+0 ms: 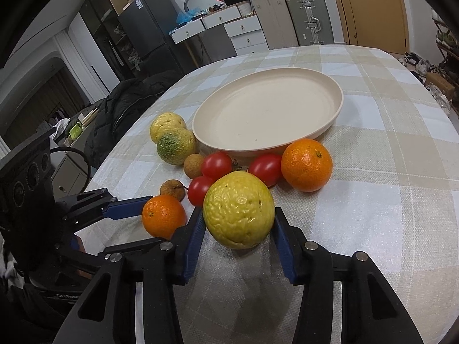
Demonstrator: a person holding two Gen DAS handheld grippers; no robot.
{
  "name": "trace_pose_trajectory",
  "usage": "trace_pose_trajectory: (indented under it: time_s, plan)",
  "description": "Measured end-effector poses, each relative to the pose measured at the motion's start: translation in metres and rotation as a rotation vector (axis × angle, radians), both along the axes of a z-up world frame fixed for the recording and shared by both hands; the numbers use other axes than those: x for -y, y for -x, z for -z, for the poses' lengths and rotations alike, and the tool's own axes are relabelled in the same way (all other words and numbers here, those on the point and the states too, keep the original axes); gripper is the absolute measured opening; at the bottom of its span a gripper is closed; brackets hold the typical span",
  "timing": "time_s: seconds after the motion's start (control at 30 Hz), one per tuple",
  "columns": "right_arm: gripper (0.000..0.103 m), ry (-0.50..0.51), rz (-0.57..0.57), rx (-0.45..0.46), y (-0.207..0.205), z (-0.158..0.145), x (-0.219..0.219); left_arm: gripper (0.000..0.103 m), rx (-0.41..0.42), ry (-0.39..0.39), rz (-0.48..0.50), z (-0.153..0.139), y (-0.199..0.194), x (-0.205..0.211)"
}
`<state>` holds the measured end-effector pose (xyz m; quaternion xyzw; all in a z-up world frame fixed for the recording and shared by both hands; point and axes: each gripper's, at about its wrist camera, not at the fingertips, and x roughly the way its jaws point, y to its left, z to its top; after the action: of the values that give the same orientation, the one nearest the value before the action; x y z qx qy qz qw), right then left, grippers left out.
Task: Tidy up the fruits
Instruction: 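Grasp the yellow bumpy citron with the right tool while the left tool grasps a mandarin, then carry the citron and mandarin over the white plate and open both tools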
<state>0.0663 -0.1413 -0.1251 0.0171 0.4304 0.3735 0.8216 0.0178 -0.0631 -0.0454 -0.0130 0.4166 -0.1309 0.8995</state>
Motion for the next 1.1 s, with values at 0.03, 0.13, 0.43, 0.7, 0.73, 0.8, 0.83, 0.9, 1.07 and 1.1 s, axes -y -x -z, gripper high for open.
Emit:
trace_pose_trajectory:
  time_s: [0.03,0.13,0.43,0.7,0.73,0.8,0.83,0.9,1.07,1.1]
  plan:
    - [0.048,0.004,0.001,0.003,0.000,0.000,-0.001,0.046,-0.001,-0.009,-0.007,0.001,-0.001,0.001]
    - [0.048,0.013,-0.003,0.014,0.003,0.000,-0.002,0.039,0.001,-0.014,-0.014,0.002,-0.002,0.001]
    - [0.047,0.013,-0.028,0.068,0.011,-0.005,-0.003,0.037,0.024,0.015,-0.016,-0.001,0.000,-0.005]
    - [0.047,-0.044,-0.028,0.124,0.017,-0.016,0.003,0.037,0.111,0.053,-0.038,-0.013,0.007,-0.011]
    - [0.047,-0.047,-0.027,0.136,0.018,-0.018,0.003,0.037,0.125,0.050,-0.045,-0.015,0.007,-0.012]
    - [0.047,-0.055,-0.023,0.154,0.020,-0.022,0.004,0.037,0.145,0.054,-0.063,-0.018,0.008,-0.014]
    - [0.047,-0.059,-0.023,0.159,0.020,-0.023,0.005,0.037,0.153,0.059,-0.070,-0.020,0.008,-0.016]
    - [0.047,-0.062,-0.022,0.167,0.021,-0.026,0.005,0.037,0.166,0.061,-0.089,-0.023,0.008,-0.020]
    - [0.047,-0.077,-0.004,0.180,0.018,-0.032,0.007,0.037,0.205,0.052,-0.126,-0.033,0.008,-0.025]
    - [0.047,-0.080,0.001,0.182,0.016,-0.033,0.008,0.037,0.209,0.054,-0.130,-0.034,0.007,-0.026]
